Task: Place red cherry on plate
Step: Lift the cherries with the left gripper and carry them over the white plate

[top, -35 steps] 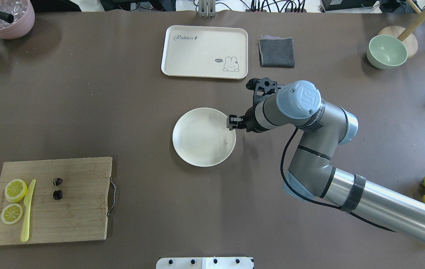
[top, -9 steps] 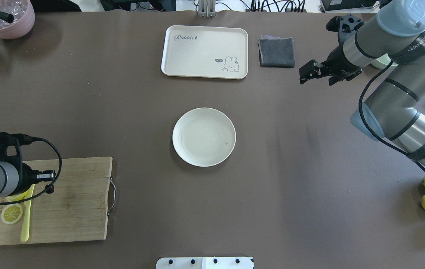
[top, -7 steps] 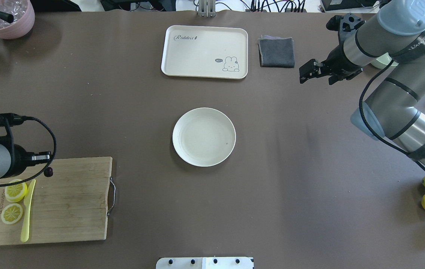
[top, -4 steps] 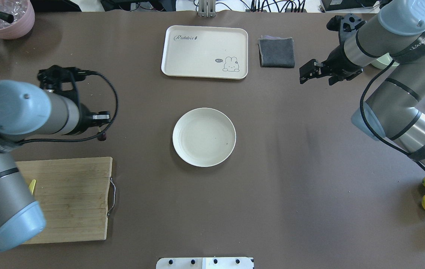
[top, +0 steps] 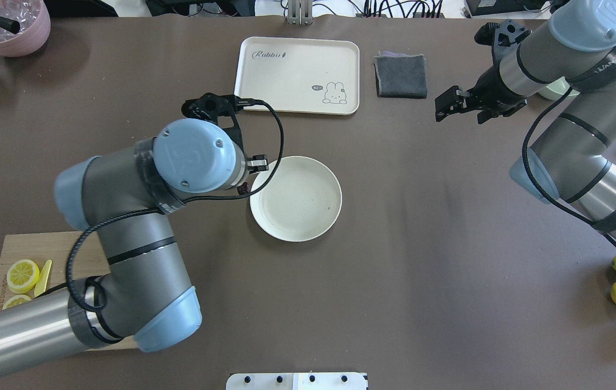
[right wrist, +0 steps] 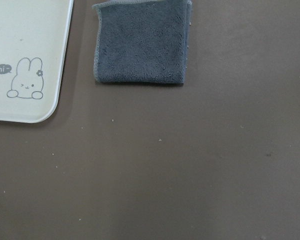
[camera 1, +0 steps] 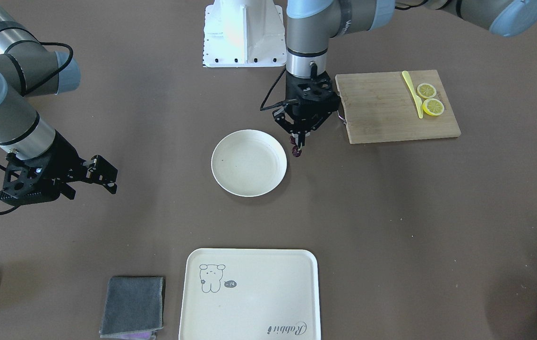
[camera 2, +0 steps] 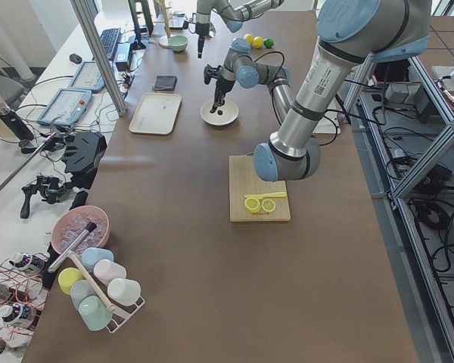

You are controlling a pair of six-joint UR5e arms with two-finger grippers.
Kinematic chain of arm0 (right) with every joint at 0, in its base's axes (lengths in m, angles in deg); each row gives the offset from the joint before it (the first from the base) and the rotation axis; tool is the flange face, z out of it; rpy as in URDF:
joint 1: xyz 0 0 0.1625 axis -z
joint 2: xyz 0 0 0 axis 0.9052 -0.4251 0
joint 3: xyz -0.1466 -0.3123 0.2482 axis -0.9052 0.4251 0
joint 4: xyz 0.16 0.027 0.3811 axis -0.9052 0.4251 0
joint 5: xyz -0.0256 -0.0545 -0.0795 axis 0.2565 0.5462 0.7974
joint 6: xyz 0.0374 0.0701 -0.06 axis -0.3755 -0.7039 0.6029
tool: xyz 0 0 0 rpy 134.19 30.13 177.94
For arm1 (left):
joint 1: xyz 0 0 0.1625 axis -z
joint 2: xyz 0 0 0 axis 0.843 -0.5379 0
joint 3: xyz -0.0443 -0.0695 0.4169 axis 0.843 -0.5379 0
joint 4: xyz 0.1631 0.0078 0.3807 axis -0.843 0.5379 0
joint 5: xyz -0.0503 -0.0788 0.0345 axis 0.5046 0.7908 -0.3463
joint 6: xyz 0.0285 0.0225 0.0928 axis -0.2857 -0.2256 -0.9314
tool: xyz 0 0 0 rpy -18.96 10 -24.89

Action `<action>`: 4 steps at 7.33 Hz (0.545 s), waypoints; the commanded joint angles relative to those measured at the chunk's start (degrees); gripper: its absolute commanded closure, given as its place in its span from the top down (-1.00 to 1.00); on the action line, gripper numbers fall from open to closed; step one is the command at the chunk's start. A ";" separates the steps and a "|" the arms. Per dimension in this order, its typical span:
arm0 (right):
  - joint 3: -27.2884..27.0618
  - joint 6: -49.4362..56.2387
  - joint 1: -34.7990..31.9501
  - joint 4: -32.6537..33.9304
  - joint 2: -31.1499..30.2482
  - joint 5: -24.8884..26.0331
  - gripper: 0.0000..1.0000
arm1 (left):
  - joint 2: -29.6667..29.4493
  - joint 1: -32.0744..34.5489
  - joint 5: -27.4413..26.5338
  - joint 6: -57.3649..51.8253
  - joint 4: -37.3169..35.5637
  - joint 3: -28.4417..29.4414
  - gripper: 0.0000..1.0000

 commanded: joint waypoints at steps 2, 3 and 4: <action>0.03 -0.09 -0.15 0.07 -0.01 0.03 1.00 | -6.24 -5.70 -4.72 2.75 8.27 13.02 -1.00; 0.03 0.00 -0.24 0.07 -0.01 0.03 1.00 | -7.73 -7.28 -6.82 2.85 8.38 14.96 -1.00; 0.03 0.00 -0.33 0.16 -0.09 0.03 1.00 | -8.44 -7.56 -7.19 2.41 8.46 16.03 -1.00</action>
